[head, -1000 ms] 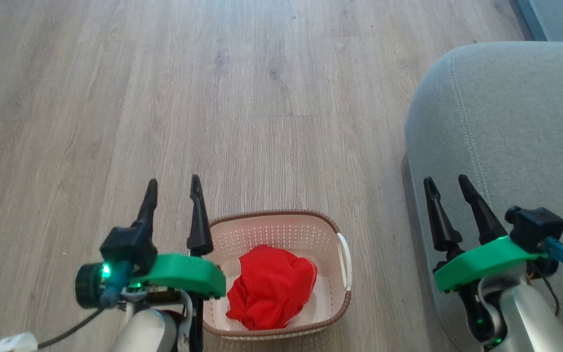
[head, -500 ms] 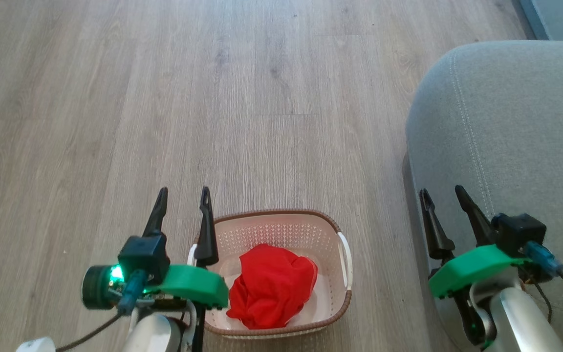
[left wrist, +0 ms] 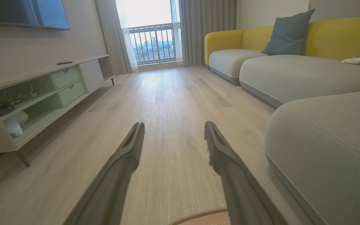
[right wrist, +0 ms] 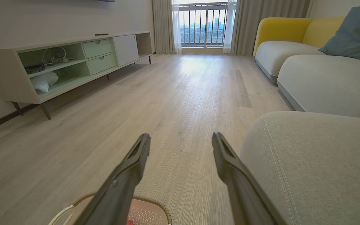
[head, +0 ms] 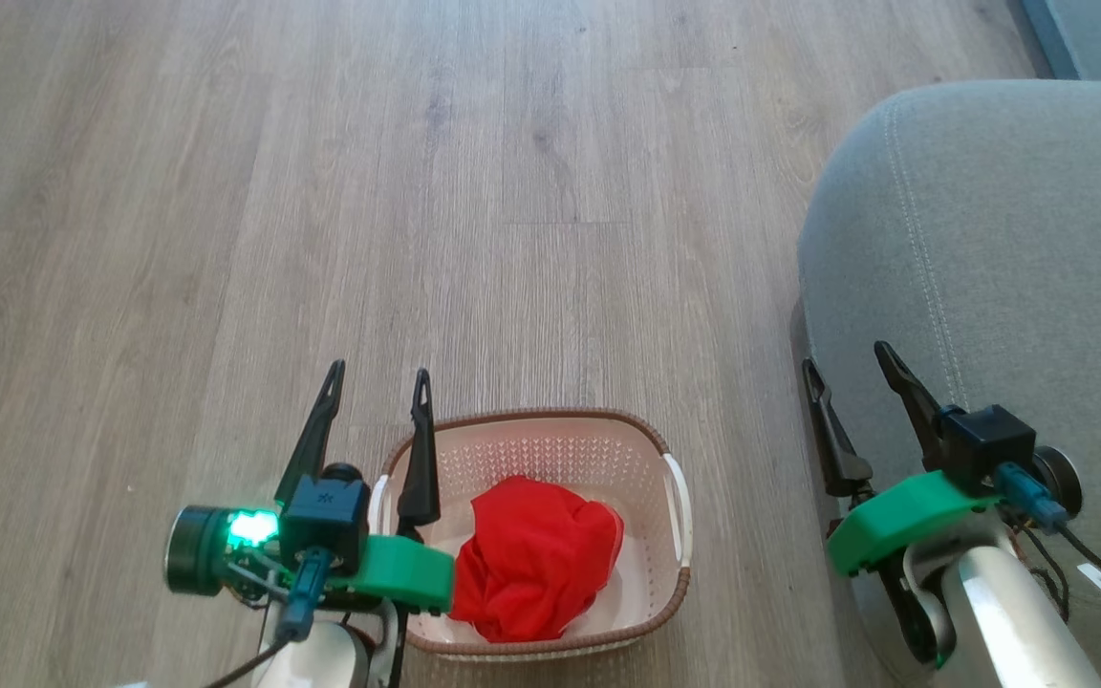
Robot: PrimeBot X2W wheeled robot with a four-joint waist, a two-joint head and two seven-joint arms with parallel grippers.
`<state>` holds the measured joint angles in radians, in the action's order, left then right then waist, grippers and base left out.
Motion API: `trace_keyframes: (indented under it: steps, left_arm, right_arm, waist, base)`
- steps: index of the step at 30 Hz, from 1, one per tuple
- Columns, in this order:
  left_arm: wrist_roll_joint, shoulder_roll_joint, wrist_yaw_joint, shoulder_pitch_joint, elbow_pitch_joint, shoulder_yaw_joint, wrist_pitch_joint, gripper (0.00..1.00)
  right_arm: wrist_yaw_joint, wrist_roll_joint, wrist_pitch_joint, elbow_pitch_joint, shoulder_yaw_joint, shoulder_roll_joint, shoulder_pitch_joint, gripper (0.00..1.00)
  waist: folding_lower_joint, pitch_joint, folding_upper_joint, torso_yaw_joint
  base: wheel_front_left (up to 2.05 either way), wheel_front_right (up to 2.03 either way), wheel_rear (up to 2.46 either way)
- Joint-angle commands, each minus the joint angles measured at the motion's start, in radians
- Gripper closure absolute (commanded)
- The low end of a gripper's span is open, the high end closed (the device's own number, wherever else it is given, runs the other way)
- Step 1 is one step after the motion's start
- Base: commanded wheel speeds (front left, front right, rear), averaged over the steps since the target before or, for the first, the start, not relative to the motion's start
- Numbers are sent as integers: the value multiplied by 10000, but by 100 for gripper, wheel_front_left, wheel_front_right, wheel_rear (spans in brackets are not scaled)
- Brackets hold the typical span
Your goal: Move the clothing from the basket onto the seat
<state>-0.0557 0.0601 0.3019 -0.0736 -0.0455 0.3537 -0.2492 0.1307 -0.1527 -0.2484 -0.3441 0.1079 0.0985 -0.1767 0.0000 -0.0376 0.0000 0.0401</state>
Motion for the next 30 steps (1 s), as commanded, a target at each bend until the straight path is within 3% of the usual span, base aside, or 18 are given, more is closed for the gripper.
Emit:
trace_keyframes:
  steps: [1,14,19,27,30]
  left_arm:
    - [85,-73,14,-264,363,-321,-126,0]
    - [-74,-96,-115,-158,137,-339,-126,0]
    - [-376,-97,-642,-80,-832,-144,-126,0]
    - [-301,-98,-1356,-1047,-2595,348,-126,0]
    - [-253,-98,-1356,-1540,-3092,467,-126,0]
  right_arm:
    - [0,64,-134,264,240,-18,-537,0]
    - [0,-125,-134,197,174,-69,-564,0]
    - [0,-113,-134,227,-254,-87,-617,0]
    - [0,34,-134,686,-774,284,-1146,0]
    - [0,136,-134,1009,-761,461,-1383,0]
  waist:
    - [0,8,0,-3]
    - [0,-7,0,-77]
    - [0,-287,0,-214]
    - [0,-2121,0,-515]
    - [0,-2982,0,-691]
  base:
    - [0,0,0]
    - [0,0,0]
    - [0,0,0]
    - [0,0,0]
    - [0,0,0]
